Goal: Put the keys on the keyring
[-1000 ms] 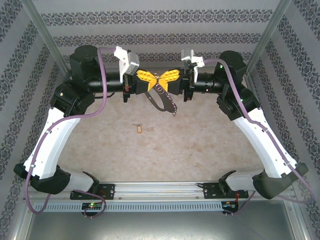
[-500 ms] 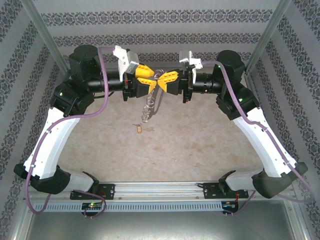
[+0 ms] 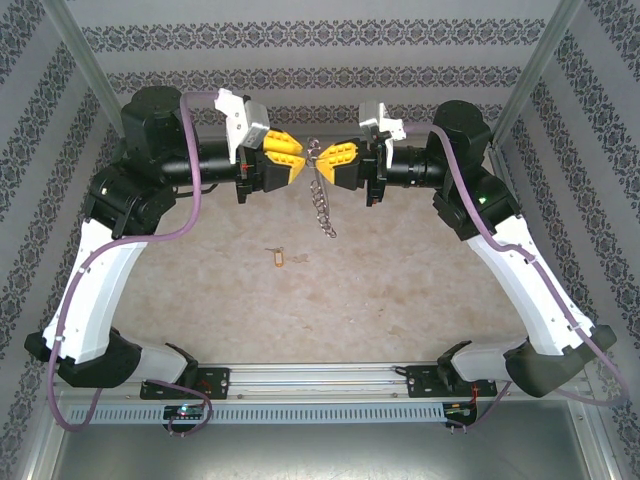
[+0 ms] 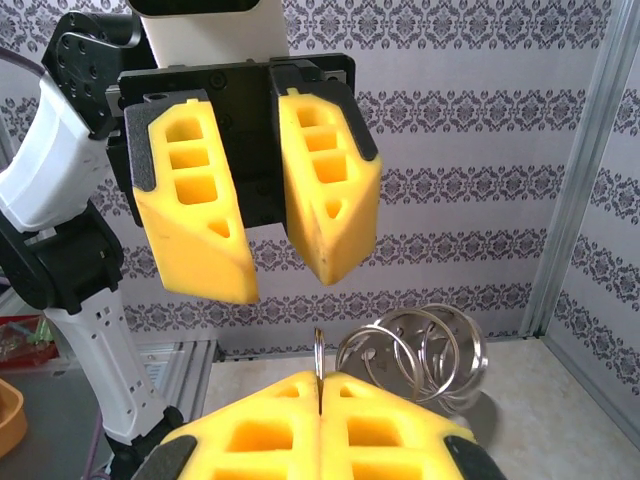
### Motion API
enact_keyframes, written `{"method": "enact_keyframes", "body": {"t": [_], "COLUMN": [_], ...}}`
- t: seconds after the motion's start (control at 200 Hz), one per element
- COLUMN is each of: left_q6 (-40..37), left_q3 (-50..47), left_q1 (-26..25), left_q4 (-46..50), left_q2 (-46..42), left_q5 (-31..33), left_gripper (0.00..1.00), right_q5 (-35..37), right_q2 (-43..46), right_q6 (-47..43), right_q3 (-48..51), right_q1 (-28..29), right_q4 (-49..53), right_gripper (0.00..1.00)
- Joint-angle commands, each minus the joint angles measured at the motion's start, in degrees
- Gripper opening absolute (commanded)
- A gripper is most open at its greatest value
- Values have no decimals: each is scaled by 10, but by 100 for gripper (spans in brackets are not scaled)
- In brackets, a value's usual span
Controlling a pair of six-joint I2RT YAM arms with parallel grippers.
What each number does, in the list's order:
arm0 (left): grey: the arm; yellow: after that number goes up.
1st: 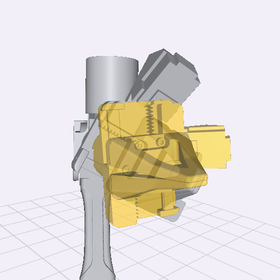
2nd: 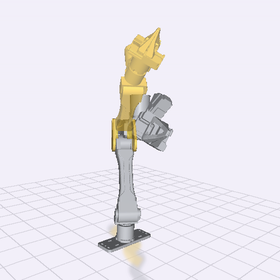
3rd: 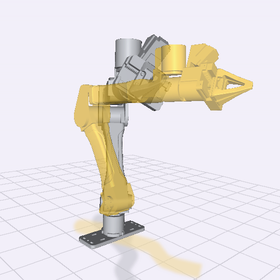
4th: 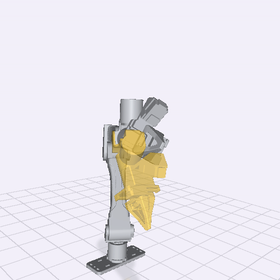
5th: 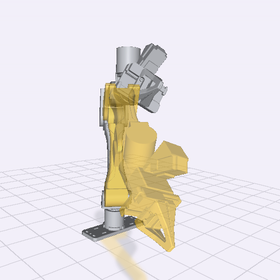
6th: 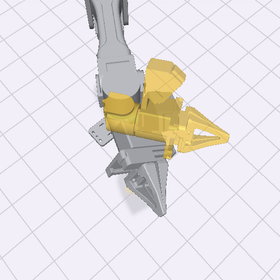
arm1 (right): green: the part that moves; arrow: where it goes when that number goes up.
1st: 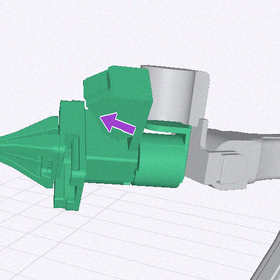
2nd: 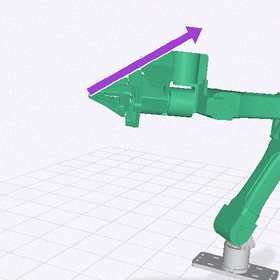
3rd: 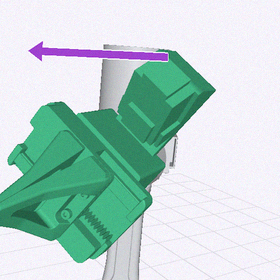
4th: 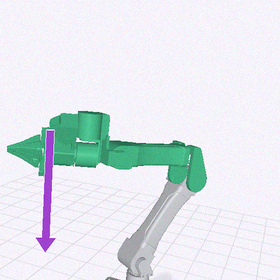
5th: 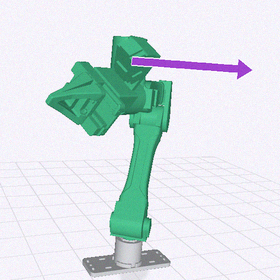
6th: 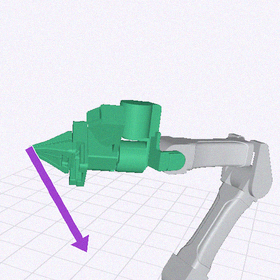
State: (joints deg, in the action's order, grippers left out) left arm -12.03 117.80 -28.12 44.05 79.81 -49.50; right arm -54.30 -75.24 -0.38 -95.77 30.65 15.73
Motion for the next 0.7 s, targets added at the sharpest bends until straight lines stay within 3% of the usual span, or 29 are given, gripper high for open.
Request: {"method": "enact_keyframes", "body": {"t": [0.0, 0.694], "left_q6": [-28, -43], "left_q3": [29, 50], "left_q1": [-8, -24], "left_q4": [53, 59], "left_q2": [8, 30], "left_q5": [-12, -9], "left_gripper": [24, 26], "right_q5": [3, -4], "right_q2": [15, 17], "right_q6": [-13, -1], "right_q3": [-24, -28], "right_q1": [4, 5], "right_q4": [-6, -6], "right_gripper": [0, 0]}}
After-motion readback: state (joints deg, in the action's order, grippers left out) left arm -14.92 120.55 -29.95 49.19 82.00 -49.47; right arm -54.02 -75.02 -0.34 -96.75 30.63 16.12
